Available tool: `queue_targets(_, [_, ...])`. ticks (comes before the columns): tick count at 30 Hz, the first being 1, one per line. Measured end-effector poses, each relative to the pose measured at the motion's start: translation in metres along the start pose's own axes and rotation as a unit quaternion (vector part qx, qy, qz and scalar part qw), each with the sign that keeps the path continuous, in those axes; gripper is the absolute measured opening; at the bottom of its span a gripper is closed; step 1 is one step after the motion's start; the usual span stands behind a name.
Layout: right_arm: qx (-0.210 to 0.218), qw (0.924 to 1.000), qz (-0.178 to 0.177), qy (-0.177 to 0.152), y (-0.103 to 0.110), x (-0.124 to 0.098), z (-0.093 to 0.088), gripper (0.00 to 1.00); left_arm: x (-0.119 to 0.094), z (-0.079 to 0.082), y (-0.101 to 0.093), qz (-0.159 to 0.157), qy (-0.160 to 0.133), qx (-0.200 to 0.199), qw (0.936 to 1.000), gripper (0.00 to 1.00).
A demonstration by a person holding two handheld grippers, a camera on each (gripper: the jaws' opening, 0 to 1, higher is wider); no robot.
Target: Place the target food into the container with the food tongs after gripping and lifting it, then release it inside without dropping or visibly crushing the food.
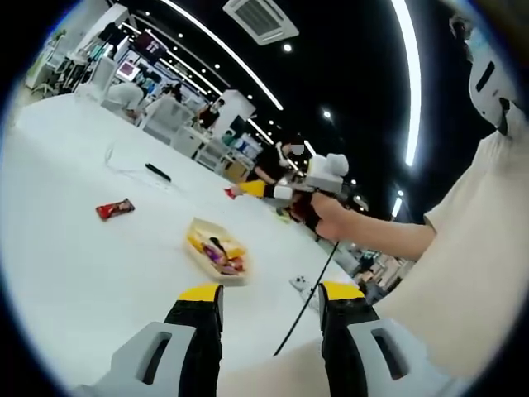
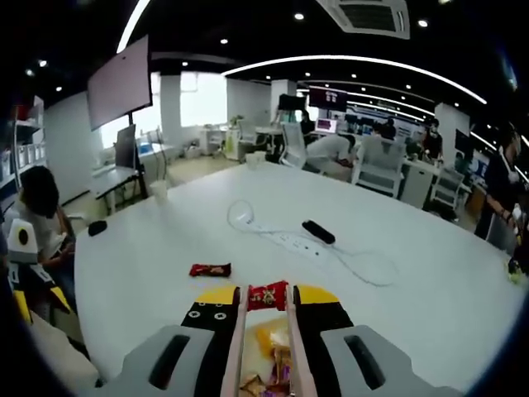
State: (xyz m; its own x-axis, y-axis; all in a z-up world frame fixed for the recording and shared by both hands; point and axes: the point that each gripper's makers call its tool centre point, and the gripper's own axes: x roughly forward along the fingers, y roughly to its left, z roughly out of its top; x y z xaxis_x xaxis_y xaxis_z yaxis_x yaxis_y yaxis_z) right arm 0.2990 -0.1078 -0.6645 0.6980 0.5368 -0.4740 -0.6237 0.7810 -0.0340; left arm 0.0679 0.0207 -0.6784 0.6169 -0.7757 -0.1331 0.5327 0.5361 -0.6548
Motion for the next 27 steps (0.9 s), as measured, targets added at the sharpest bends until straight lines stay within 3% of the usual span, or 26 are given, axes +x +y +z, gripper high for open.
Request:
queue_targets(11, [0.015, 0.9998, -0.014, 0.002, -0.006, -0.010, -0.007, 0.25, 0.005, -0.005, -0.004, -0.011, 0.012, 0.001, 0.9999, 0.45])
queue_targets(27, [0.032, 0.9994, -0.004, 0.010, -0.003, -0.010, -0.016, 0.26, 0.004, -0.010, -0.002, -0.009, 0.012, -0.006, 0.9999, 0.45])
